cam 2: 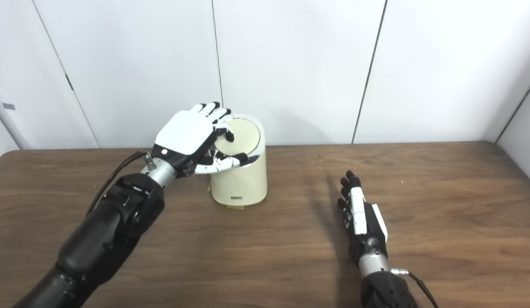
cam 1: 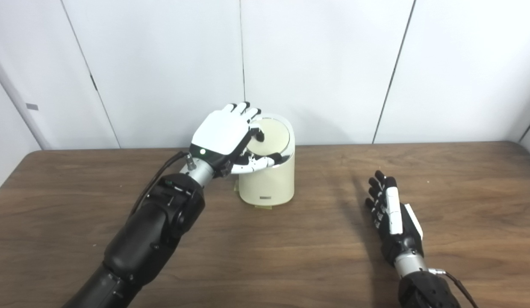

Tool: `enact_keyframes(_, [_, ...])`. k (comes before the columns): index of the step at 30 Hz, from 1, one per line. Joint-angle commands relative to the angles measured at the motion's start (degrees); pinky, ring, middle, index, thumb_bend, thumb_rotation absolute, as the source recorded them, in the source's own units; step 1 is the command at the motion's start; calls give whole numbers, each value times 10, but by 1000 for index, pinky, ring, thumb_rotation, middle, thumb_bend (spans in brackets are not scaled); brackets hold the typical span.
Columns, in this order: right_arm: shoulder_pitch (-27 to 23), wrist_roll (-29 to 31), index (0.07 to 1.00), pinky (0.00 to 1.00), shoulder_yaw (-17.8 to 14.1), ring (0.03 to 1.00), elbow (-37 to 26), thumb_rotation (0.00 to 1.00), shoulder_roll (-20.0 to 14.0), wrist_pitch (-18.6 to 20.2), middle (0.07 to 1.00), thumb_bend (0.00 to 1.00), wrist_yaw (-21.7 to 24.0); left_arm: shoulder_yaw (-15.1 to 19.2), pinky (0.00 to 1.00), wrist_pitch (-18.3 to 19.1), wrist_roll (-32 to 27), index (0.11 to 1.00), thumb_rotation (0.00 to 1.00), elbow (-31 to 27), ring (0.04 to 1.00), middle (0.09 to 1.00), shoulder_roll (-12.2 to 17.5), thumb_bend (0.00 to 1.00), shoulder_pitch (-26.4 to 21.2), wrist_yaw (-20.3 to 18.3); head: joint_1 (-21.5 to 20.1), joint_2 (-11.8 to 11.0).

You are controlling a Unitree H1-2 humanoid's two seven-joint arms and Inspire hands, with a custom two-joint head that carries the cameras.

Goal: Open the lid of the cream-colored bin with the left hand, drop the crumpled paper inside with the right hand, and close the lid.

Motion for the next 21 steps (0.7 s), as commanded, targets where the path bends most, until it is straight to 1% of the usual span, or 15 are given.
enact_keyframes(1, [-3,0,979,976,11,1000,-7,1000,5,17,967,620,10,-6,975,-13,17,708,1000,0,991,959,12,575,-7,4,-1,1])
enact_keyframes(5, [-4,-3,976,982,9,1000,-8,1000,7,18,955,619,6,-8,970,-23,26,688,1000,5,985,953,13,571,-4,8,-2,3])
enact_keyframes(15, [-5,-6,982,986,10,1000,-16,1000,13,23,951,623,3,-8,962,-36,24,678,1000,2,986,950,18,591,3,-24,-6,8])
enact_keyframes(21, [-8,-5,985,991,9,1000,-19,1000,16,32,951,635,2,-13,939,-44,22,680,1000,4,978,941,18,602,5,-30,-9,9])
